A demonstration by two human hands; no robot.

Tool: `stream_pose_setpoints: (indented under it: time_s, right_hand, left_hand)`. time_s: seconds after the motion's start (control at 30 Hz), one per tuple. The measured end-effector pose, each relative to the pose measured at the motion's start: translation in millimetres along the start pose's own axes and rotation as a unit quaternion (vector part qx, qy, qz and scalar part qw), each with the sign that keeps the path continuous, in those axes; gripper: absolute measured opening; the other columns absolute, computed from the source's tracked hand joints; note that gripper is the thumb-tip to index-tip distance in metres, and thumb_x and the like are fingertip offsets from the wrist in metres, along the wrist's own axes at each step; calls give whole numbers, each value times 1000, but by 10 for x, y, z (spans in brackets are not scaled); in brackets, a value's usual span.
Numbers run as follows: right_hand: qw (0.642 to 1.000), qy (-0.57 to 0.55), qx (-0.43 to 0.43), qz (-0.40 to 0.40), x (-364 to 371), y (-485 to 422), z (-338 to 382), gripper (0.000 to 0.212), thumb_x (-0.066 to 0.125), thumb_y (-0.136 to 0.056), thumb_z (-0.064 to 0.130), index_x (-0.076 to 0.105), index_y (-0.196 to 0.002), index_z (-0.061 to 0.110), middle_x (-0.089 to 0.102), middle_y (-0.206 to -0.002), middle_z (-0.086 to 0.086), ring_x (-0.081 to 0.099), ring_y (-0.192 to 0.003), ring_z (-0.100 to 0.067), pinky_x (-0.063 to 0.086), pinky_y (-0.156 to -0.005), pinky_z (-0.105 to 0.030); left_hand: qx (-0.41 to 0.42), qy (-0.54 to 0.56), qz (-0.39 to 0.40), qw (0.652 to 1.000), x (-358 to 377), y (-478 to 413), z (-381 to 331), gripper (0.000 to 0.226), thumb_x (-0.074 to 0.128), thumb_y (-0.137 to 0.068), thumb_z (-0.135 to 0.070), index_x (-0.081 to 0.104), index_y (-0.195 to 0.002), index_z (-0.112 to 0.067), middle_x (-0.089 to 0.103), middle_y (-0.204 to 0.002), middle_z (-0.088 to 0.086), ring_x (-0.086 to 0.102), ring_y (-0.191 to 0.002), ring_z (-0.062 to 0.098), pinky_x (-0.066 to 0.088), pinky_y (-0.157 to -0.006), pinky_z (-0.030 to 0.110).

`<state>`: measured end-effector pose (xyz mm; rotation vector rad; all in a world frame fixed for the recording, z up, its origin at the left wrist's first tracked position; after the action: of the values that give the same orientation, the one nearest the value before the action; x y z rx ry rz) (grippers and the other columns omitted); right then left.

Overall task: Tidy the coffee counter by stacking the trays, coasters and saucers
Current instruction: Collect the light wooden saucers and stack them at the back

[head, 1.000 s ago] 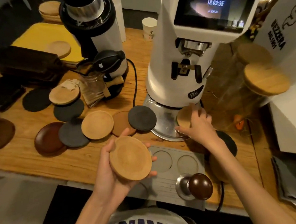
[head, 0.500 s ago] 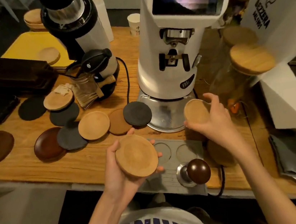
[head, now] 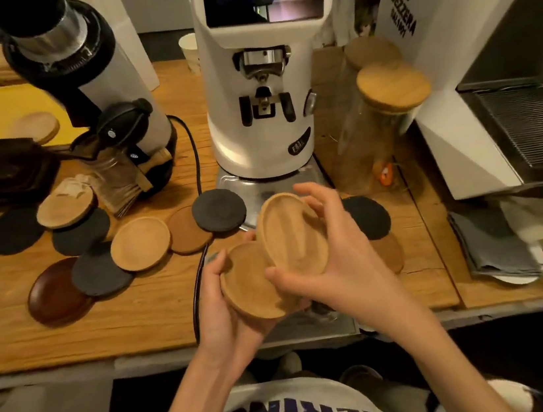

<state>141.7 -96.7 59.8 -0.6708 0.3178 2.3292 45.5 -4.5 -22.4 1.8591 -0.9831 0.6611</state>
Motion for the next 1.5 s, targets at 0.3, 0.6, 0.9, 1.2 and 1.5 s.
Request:
stream_pose_setpoints:
  time_s: [0.3,0.6,0.9,1.2,1.5]
  right_hand:
    - [996,26,-6,80,398,39,53,98,81,-68,49,18,-143,41,35,-141,17,32,-130,-5,39,-107,-32]
    - [992,18,-18,125,578,-7,121,95,81,-68,51,18,-139,47,37,-138,22,34,-129,1,40,-103,-24]
    - [983,21,-45,174,855,-132,216,92,81,-69,54,24,-141,44,39,-141,22,38,-131,-2,41,-106,-35]
    - [992,-78,-22,92,1416,-598,426,52,49,-90,65,39,-137,45,47,-136,28,40,-125,14,35,-95,-7]
    - [978,186,10,92,2413,-1318,363,92,75,-80,48,24,-151,18,30,-154,-6,27,-142,-21,27,-117,-39]
  left_hand:
    - [-5,-18,-5,1000,-153,73,-35,51,53,-80,-54,76,-104,-16,74,-105,9,71,-92,20,58,-72,32]
    - [-12,-14,7,1000,-255,126,-102,55,53,-79,-55,75,-108,-14,72,-110,12,70,-99,23,57,-81,36]
    - [-1,29,-7,1000,-490,177,-243,52,58,-77,-51,75,-108,-14,72,-107,12,70,-97,24,58,-79,37]
    - [61,101,-15,993,-1018,325,-969,53,58,-77,-54,72,-115,-17,68,-119,16,68,-102,30,57,-76,46]
    - [72,103,-21,992,-1936,594,-2133,58,72,-70,-50,64,-123,-28,66,-121,11,67,-101,33,52,-78,54]
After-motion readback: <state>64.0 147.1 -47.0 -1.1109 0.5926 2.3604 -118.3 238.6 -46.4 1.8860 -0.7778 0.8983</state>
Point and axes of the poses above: each hand's wrist, its own y-axis away from the middle knuckle, its own x-axis out of the palm, z = x × y, the point moved 6 cm from there along -y, towards the middle knuckle
